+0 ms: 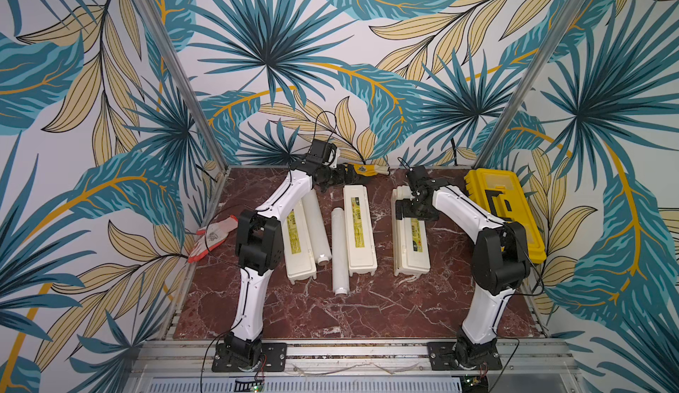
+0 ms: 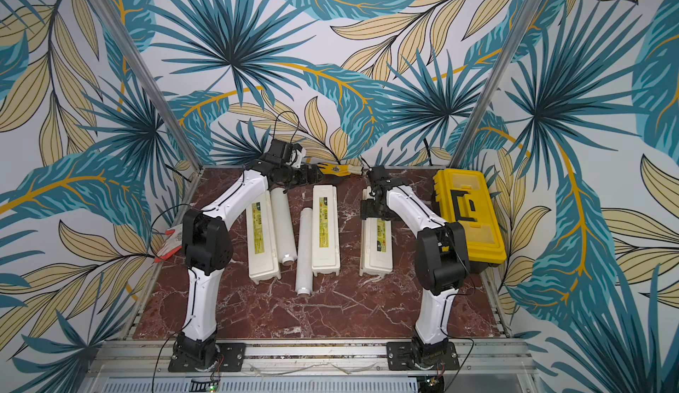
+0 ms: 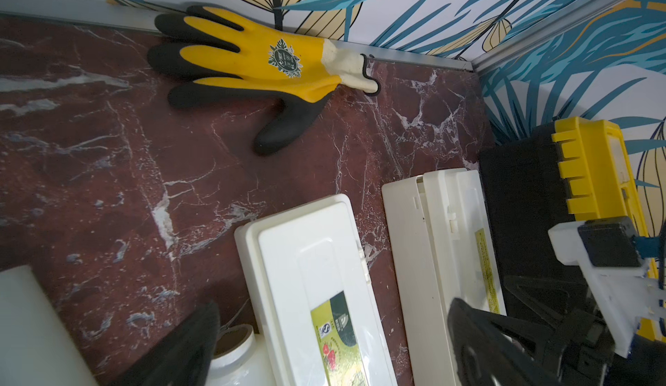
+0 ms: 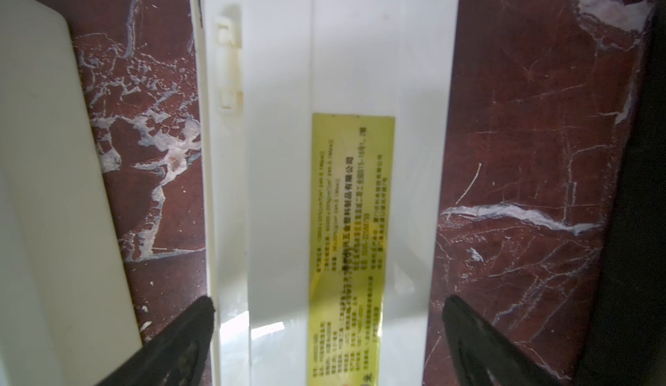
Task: Put plastic wrap rolls into dispensers
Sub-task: Close the lid on the plastic wrap cutting box.
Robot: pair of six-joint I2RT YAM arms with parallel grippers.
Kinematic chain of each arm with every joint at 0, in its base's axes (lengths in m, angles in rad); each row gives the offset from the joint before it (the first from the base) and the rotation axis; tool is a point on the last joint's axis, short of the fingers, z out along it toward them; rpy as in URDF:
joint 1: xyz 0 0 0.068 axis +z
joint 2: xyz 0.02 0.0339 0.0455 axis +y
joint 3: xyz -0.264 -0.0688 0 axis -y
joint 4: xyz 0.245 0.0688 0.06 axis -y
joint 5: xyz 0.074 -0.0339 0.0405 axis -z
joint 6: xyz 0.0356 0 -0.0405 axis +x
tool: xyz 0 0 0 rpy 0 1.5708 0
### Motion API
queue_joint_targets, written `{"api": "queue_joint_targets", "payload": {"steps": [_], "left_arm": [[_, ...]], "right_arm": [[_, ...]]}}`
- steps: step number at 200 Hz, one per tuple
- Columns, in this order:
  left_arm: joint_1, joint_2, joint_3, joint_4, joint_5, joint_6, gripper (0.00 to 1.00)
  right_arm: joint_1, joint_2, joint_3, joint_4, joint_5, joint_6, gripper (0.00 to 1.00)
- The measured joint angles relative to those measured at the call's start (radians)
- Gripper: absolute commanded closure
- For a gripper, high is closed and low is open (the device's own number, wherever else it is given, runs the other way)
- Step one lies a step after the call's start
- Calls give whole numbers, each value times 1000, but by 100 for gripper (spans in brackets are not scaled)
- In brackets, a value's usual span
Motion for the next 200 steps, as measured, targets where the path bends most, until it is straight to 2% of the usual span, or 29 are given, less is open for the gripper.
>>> {"api": "queue_joint_targets", "payload": {"steps": [88,103,154,200], "left_arm": [[-23,0,0,0,7,0,1],[-24,0,0,0,8,0,0],[-24,0,0,0,11,0,0],[-24,0,0,0,11,1,1]], "right_arm": [[-42,0,-19,47,-155,65,1],[-43,0,-19,48,-158,75,3],[-42,12,-11,31,-145,90,1],[-39,35,-10,29,-121,94,9]]}}
